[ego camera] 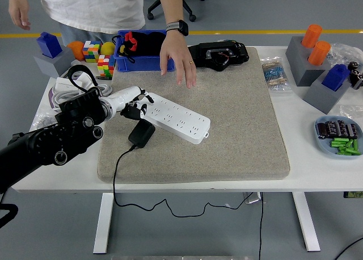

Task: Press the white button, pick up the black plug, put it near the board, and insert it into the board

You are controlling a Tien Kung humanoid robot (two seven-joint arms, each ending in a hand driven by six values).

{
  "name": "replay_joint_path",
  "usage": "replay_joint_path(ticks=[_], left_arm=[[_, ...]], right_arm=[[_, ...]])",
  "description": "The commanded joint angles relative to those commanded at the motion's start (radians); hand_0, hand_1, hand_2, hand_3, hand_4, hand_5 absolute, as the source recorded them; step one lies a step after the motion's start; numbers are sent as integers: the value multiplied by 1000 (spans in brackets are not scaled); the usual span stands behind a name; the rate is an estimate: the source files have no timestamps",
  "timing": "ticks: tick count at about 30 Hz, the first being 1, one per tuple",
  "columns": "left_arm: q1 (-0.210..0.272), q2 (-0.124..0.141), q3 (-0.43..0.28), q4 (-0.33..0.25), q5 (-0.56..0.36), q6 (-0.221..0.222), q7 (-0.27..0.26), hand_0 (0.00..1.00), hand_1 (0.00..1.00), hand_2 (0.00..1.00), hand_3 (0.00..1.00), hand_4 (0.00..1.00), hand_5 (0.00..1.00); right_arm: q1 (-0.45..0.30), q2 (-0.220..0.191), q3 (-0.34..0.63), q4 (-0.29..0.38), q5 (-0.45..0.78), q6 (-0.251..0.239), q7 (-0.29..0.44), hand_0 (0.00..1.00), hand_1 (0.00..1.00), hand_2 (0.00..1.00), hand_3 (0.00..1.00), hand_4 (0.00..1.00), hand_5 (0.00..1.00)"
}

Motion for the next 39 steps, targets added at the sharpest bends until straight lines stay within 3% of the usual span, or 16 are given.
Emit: replay_joint_path(ticks=[25, 39], left_arm=[[-43, -29, 82, 45, 37, -4, 9, 2, 8, 68, 708, 227, 2], [-48, -21, 64, 34, 48, 0, 6, 2, 8, 68, 702, 230, 2]], right_arm=[[4, -3, -4, -2, 2, 0, 0, 592, 500, 511, 532, 662, 341], [4, -3, -5, -2, 3, 0, 0, 592, 499, 510, 531, 662, 342]])
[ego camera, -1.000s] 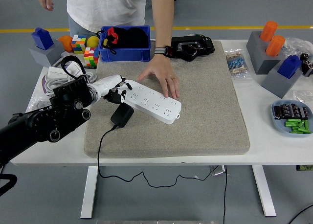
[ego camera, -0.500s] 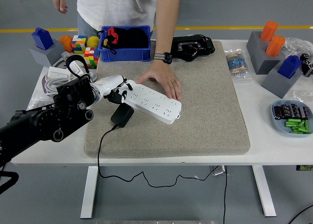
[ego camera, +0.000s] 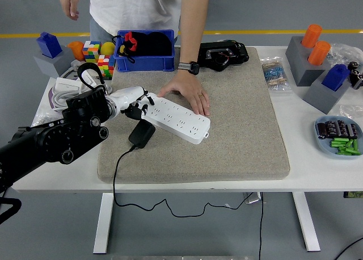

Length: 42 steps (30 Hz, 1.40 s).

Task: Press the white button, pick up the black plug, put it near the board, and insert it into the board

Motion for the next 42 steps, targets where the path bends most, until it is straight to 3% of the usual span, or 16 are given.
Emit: replay_joint_path(ticks=[6, 16, 33, 37, 42], left_arm=[[-9, 1, -21, -8, 9, 5, -3, 2, 8, 68, 702, 231, 2], [-20, -15, 26, 48, 27, 0, 5, 2, 8, 68, 700, 234, 2], [-19, -22, 70, 67, 18, -1, 5, 2, 7, 68, 693, 228, 2], [-15, -23, 56, 64, 17, -2, 5, 2, 7, 68, 693, 228, 2], [-2, -17, -10, 31, 42, 7, -4, 2, 7, 68, 693, 235, 2]], right_arm=[[0, 0, -1, -1, 0, 0, 0, 592, 499, 510, 531, 662, 342], [2, -3, -16, 0, 4, 0, 0, 593, 499, 510, 531, 662, 342], [2, -8, -32, 0, 9, 0, 0, 592, 499, 509, 531, 662, 342], [0, -8, -33, 0, 9, 0, 0, 592, 499, 509, 531, 662, 342], [-3, -6, -28, 0, 7, 0, 0, 592, 500, 509, 531, 662, 342]])
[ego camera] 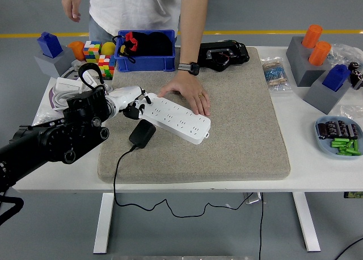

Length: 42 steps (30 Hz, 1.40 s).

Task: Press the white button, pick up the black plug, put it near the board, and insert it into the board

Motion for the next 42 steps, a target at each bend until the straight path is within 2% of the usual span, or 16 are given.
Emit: replay_joint_path(ticks=[7, 8, 14, 15, 20, 21, 26, 27, 32, 33, 38, 39, 42], left_arm=[[37, 23, -119, -95, 72, 31, -24, 2, 6, 71, 689, 219, 2], [46, 27, -136, -110, 85, 38, -29, 5, 34, 117, 690, 232, 2], [123, 60, -239, -223, 120, 64, -54, 5, 34, 117, 690, 232, 2], [142, 65, -259, -246, 128, 64, -55, 124, 197, 313, 697, 567, 2], [237, 86, -342, -342, 168, 60, -52, 124, 197, 313, 697, 567, 2], [257, 90, -355, -360, 174, 61, -54, 390, 620, 617, 789, 767, 78], [354, 102, -406, -431, 188, 73, -68, 390, 620, 617, 789, 767, 78], [370, 102, -418, -439, 193, 73, -68, 776, 875, 866, 892, 934, 357], [438, 95, -459, -459, 217, 80, -62, 776, 875, 866, 892, 934, 357], [446, 94, -462, -459, 220, 84, -65, 838, 928, 932, 937, 970, 440], [493, 84, -467, -465, 252, 111, -76, 838, 928, 932, 937, 970, 440], [498, 82, -466, -466, 257, 115, -75, 891, 972, 970, 928, 998, 495], [513, 75, -459, -467, 277, 132, -75, 891, 972, 970, 928, 998, 495]], right_arm=[[-2, 3, 12, 0, -5, -1, 0, 592, 499, 509, 532, 662, 342], [-2, 3, 13, 0, -5, 0, 1, 592, 499, 509, 532, 662, 342], [-5, 6, 20, 1, -8, -1, 1, 592, 499, 509, 531, 662, 342], [-5, 7, 20, 1, -9, -1, 1, 592, 499, 509, 531, 662, 342], [-8, 10, 23, 2, -10, 0, 1, 592, 499, 509, 531, 662, 342], [-8, 10, 24, 2, -11, -1, 1, 592, 500, 510, 531, 662, 342], [-8, 11, 24, 4, -11, -1, 2, 592, 500, 510, 531, 662, 342], [-8, 11, 24, 4, -12, -1, 2, 593, 499, 510, 531, 662, 342], [-6, 12, 24, 5, -12, -1, 2, 593, 499, 510, 531, 662, 342], [-6, 13, 23, 5, -12, -1, 2, 592, 499, 509, 531, 662, 342], [-6, 14, 24, 5, -12, -1, 3, 592, 499, 509, 531, 662, 342], [-7, 14, 23, 5, -12, -1, 2, 593, 499, 510, 531, 662, 342], [-8, 15, 21, 5, -12, -1, 2, 593, 499, 510, 531, 662, 342]])
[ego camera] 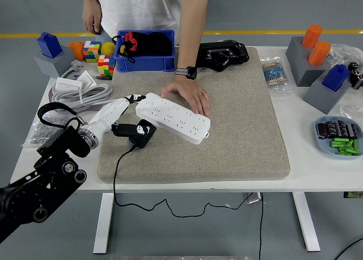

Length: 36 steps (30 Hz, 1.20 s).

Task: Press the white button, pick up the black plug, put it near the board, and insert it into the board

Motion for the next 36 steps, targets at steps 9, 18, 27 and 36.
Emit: replay_joint_path(ticks=[9, 18, 27, 36], left_arm=[[26, -16, 23, -1, 36, 47, -8, 833, 909, 902, 876, 998, 350], [33, -21, 35, 12, 88, 89, 12, 693, 804, 830, 848, 902, 105], [33, -18, 57, 37, 85, 79, 18, 430, 659, 783, 833, 863, 27], [30, -15, 69, 27, 70, 92, 5, 402, 632, 768, 826, 853, 13]], right_arm=[[-1, 1, -5, 2, 1, -1, 1, 593, 500, 511, 531, 663, 342], [2, 0, -12, 2, 4, -1, 3, 593, 500, 511, 531, 662, 341], [4, -3, -24, 1, 7, -2, 3, 592, 499, 511, 531, 661, 340], [3, -4, -31, 2, 8, -3, 5, 593, 499, 511, 529, 661, 339]])
